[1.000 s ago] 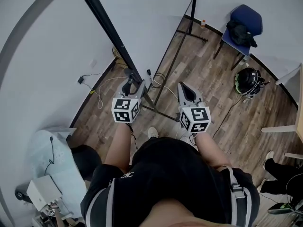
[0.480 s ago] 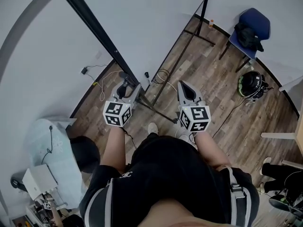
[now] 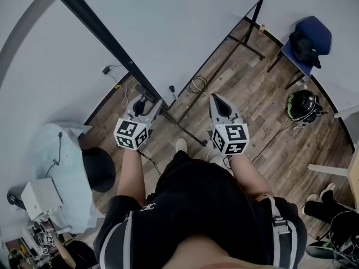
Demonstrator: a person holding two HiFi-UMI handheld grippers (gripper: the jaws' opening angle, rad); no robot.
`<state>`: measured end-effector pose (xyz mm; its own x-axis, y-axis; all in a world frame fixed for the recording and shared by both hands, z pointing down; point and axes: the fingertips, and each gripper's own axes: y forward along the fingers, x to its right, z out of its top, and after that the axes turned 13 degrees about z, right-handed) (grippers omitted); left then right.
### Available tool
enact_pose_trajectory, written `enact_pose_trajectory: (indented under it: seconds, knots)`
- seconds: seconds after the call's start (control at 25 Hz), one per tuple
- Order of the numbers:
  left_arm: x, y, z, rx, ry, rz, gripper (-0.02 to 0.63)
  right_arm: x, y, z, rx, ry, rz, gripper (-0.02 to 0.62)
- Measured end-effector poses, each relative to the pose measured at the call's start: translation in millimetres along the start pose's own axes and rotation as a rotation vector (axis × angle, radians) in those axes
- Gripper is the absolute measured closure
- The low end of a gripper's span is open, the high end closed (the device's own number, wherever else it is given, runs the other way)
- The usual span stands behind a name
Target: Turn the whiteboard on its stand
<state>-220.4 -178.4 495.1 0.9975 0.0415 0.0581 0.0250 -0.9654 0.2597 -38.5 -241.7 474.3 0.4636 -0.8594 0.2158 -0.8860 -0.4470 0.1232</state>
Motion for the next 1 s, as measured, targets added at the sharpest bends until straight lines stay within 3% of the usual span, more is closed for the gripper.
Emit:
enact_pose_trajectory:
  seconds: [0.52,1.0]
  knots:
    - [-33.4,-53.8,-18.7,-0.007,-0.024,0.046,0.405,-49.6,30.6,-5.8,-0.03,-0.027,0.141,0.592]
    - [-56.5,-89.8,-30.1,0.009,-0.079,0.144,0.411,-94.2,54.0,-7.4,-0.058,-0.065,0.253,0.592]
